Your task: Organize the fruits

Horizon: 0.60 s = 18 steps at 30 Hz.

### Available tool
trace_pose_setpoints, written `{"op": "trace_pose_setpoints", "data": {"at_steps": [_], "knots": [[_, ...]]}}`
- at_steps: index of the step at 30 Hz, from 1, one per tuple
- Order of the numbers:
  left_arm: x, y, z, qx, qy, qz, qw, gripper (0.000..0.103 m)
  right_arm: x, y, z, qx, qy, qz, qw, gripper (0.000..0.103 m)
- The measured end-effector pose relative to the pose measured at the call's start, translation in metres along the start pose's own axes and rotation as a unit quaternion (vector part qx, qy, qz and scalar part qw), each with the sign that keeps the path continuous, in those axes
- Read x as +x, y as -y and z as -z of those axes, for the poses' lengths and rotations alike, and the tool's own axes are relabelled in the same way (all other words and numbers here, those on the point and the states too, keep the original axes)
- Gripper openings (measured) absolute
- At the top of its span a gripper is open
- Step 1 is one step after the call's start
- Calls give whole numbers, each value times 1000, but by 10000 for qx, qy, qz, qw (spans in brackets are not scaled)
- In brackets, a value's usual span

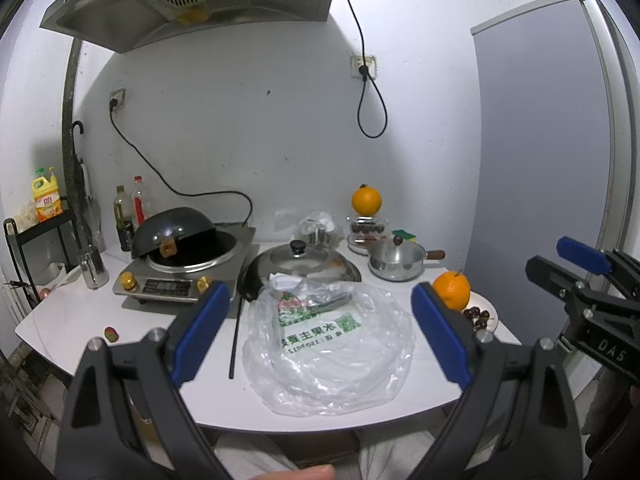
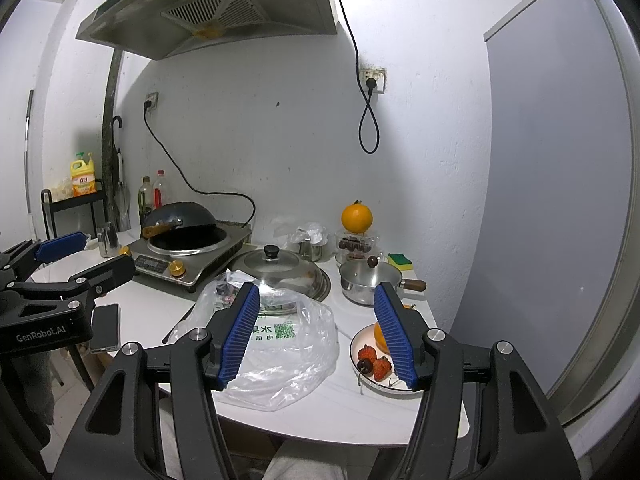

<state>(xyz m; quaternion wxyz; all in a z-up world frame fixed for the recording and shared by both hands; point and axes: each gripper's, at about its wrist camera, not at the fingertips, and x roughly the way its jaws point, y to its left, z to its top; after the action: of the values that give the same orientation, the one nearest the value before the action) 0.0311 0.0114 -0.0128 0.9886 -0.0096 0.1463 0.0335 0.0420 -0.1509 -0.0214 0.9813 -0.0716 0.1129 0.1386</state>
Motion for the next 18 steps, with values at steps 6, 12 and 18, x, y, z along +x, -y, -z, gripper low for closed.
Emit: {"op": "trace_pose_setpoints", "data": {"at_steps": [6,12,18], "knots": [[1,2,1,0,-11,4,10000,93,0,0,0,-1,-4,-5,10000,63],[2,3,1,0,-8,2,10000,93,0,0,0,1,-5,-2,10000,63],[1,4,2,-3,-10,-8,10000,93,0,0,2,10,-13,9,10000,63]]}}
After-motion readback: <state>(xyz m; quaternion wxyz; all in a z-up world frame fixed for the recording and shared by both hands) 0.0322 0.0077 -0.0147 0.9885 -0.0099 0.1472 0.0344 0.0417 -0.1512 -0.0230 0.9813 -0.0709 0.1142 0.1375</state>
